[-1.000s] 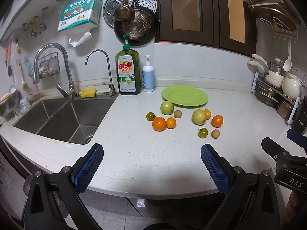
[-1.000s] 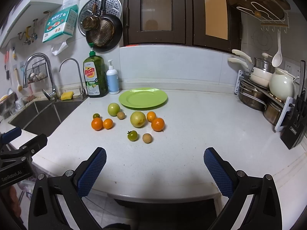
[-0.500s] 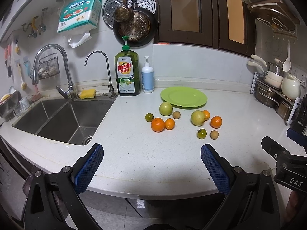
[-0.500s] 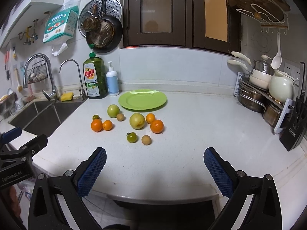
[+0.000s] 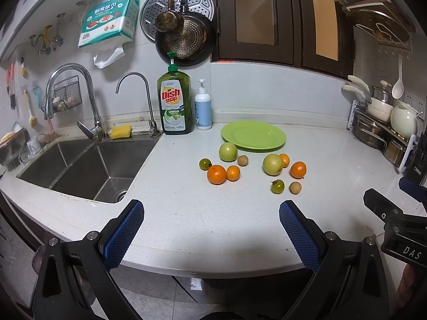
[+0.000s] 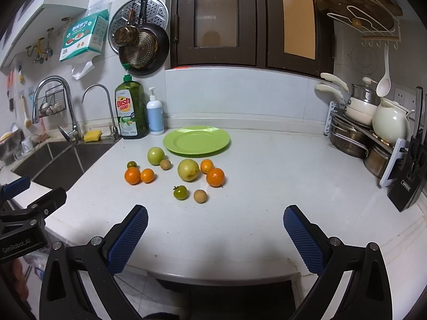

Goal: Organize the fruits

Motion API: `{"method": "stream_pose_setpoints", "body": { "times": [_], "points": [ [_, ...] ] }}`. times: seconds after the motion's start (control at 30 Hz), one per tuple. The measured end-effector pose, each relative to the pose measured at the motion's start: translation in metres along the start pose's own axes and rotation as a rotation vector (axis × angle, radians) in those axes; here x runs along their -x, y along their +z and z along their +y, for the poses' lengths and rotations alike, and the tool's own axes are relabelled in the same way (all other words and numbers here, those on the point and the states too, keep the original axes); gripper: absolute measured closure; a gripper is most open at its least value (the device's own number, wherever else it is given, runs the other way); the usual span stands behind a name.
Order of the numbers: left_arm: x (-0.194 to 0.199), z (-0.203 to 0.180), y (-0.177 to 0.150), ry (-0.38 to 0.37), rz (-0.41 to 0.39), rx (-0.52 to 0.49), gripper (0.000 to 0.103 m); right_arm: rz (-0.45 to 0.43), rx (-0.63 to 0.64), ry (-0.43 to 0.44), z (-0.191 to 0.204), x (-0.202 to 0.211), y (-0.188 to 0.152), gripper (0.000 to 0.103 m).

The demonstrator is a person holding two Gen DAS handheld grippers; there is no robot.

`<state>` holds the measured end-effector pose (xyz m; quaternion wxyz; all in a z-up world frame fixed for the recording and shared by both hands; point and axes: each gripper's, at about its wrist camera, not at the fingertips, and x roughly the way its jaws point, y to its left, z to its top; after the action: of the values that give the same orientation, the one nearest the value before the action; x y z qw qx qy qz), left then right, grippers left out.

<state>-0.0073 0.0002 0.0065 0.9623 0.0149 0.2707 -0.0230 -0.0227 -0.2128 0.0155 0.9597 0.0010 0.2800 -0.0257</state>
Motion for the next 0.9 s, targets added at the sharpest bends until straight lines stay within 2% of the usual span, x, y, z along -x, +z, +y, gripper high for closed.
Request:
{"method": "stream_pose_setpoints", "body": {
  "times": [0.9],
  "points": [
    [0.0013, 0.0005, 0.0038, 0.002, -0.005, -0.004, 0.0, -0.006, 0.004, -0.001, -0.0033, -0.0003, 0.0026, 0.001]
  ]
}}
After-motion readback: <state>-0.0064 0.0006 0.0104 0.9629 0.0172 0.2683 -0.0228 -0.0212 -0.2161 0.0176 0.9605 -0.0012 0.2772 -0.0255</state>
